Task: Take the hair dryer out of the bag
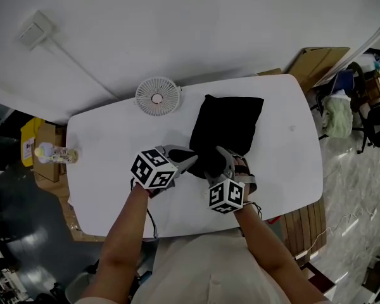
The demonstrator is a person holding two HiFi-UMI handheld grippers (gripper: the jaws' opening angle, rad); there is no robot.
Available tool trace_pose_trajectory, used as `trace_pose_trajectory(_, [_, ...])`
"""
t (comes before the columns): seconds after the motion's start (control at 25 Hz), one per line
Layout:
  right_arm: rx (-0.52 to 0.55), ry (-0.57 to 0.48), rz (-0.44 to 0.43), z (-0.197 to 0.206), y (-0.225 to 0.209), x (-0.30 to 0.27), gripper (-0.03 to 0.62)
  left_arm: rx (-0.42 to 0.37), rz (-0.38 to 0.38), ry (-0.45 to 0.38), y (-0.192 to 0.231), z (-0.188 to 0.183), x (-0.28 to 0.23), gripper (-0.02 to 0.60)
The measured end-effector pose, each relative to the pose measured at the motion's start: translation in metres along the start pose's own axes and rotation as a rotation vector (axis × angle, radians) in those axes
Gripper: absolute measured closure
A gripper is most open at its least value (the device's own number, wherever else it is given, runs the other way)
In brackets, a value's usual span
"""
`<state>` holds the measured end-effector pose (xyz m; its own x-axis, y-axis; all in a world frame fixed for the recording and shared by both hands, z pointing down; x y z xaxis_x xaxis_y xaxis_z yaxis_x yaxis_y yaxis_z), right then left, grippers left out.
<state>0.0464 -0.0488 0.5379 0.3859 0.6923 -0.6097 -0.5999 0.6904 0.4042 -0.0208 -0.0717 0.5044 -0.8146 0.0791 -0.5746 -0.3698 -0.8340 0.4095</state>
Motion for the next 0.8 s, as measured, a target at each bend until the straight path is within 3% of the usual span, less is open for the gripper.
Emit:
trace_pose_trajectory(0.12, [0.139, 0.024, 0.064, -0.005, -0.009, -0.006, 0.321, 0.05, 0.05, -0.02, 0.002, -0.001, 0.003, 0.565])
trace_pose_trajectory(0.16, [0.179, 0.039, 0.085, -0.005, -0.014, -0.009, 0.351, 0.057, 0.06, -0.024, 0.003, -0.001, 0.003, 0.565])
trace_pose_trajectory(0.24, [0.212, 0.039, 0.116, -0.006, -0.03, -0.01, 0.554, 0.054, 0.052, -0.029, 0.01, -0.002, 0.005, 0.565])
trace_pose_trajectory(0.28, [0.212, 0.036, 0.118, -0.007, -0.04, -0.01, 0.576, 0.047, 0.038, -0.031, 0.014, -0.002, 0.006, 0.565])
trace_pose_trajectory(0.44, [0.222, 0.055, 0.077, -0.006, -0.068, -0.016, 0.577, 0.029, -0.049, -0.048, 0.032, -0.009, 0.008, 0.565])
trace_pose_trajectory(0.52, [0.177, 0.024, 0.031, -0.011, -0.07, -0.013, 0.576, 0.04, -0.098, -0.067, 0.042, -0.012, 0.008, 0.565])
trace_pose_trajectory(0.6, [0.052, -0.037, -0.054, -0.022, -0.064, -0.003, 0.561, 0.06, -0.127, -0.077, 0.05, -0.013, 0.008, 0.565])
trace_pose_trajectory(0.68, [-0.05, -0.084, -0.154, -0.034, -0.048, 0.009, 0.484, 0.078, -0.141, -0.074, 0.057, -0.01, 0.008, 0.565])
trace_pose_trajectory(0.8, [-0.075, -0.101, -0.275, -0.046, -0.013, 0.017, 0.48, 0.092, -0.135, -0.066, 0.061, -0.008, 0.006, 0.565])
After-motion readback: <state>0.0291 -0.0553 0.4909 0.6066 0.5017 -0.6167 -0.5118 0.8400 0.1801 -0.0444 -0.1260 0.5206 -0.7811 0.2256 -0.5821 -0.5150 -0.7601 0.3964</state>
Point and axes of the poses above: the fingertips, and each gripper's own axes: x backward along the fingers, y to its left, z out of its underside, the point moved 4 cm from there along x, backward along the fingers, and after that the axes turned 2 degrees about -x, right-handed, at the moved point
